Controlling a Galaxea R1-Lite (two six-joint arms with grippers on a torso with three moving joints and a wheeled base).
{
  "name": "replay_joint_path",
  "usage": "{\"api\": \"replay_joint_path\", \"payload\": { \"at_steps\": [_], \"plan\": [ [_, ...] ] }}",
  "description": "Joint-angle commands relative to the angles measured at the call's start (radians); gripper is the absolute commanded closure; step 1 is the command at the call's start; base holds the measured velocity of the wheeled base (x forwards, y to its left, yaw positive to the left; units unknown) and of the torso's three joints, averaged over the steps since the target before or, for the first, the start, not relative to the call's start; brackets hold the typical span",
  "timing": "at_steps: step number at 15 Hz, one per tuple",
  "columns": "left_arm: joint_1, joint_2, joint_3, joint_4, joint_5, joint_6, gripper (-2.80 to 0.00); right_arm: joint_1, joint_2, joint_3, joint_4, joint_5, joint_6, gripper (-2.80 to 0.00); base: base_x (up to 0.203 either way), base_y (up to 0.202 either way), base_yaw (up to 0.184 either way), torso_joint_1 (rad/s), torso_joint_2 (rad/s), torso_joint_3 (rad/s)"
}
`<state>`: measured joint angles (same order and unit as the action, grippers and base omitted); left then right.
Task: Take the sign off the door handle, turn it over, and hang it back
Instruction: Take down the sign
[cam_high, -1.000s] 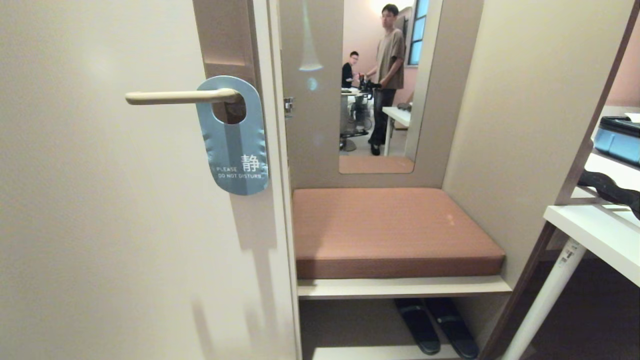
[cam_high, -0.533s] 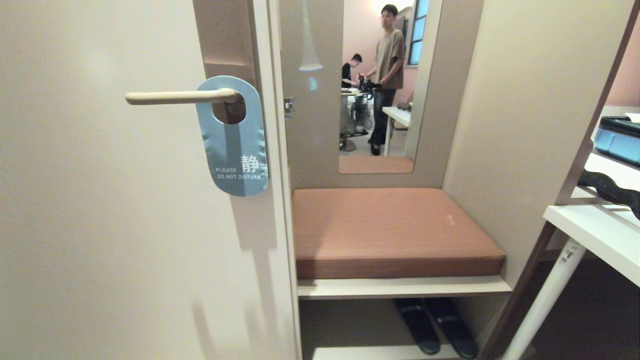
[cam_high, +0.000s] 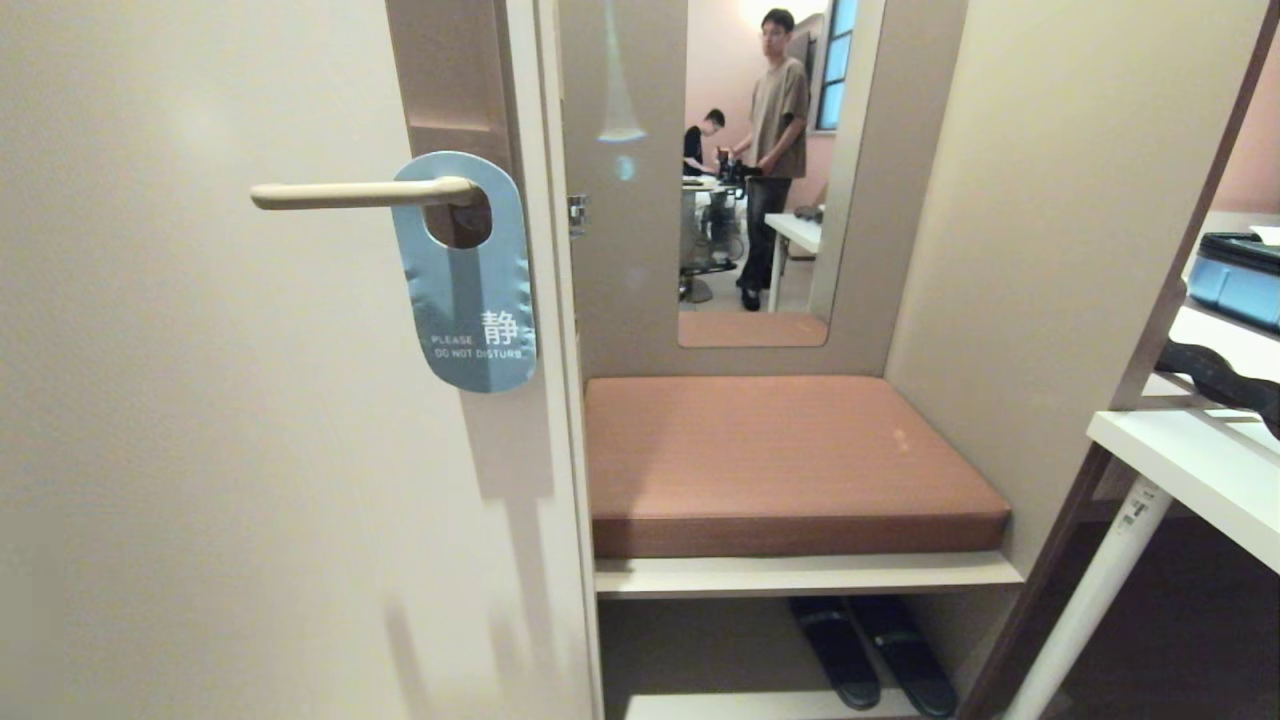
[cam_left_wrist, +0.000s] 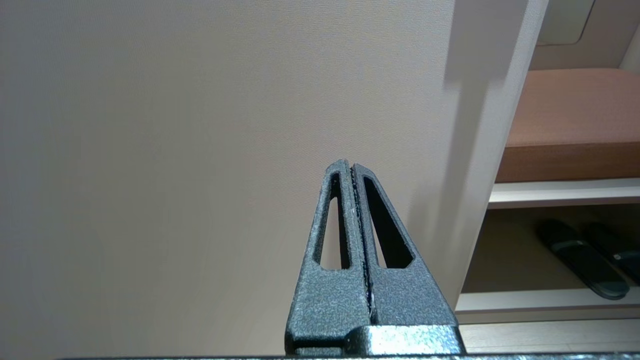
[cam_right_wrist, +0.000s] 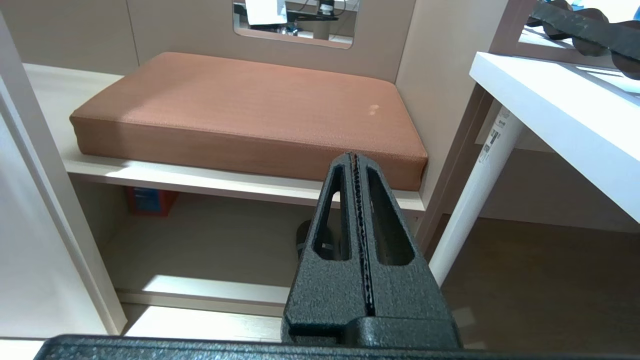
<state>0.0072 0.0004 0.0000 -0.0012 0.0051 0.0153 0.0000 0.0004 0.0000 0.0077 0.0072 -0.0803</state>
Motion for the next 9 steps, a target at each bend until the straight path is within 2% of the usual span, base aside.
{"api": "replay_joint_path", "payload": {
  "at_steps": [1, 9],
  "plan": [
    [0.0, 0.0, 0.0, 0.0, 0.0, 0.0, 0.0, 0.0, 0.0, 0.0, 0.0, 0.0, -0.001, 0.0, 0.0, 0.0, 0.0, 0.0, 0.0, 0.0],
    [0.0, 0.0, 0.0, 0.0, -0.002, 0.002, 0.0, 0.0, 0.0, 0.0, 0.0, 0.0, -0.001, 0.0, 0.0, 0.0, 0.0, 0.0, 0.0, 0.0]
  ]
}}
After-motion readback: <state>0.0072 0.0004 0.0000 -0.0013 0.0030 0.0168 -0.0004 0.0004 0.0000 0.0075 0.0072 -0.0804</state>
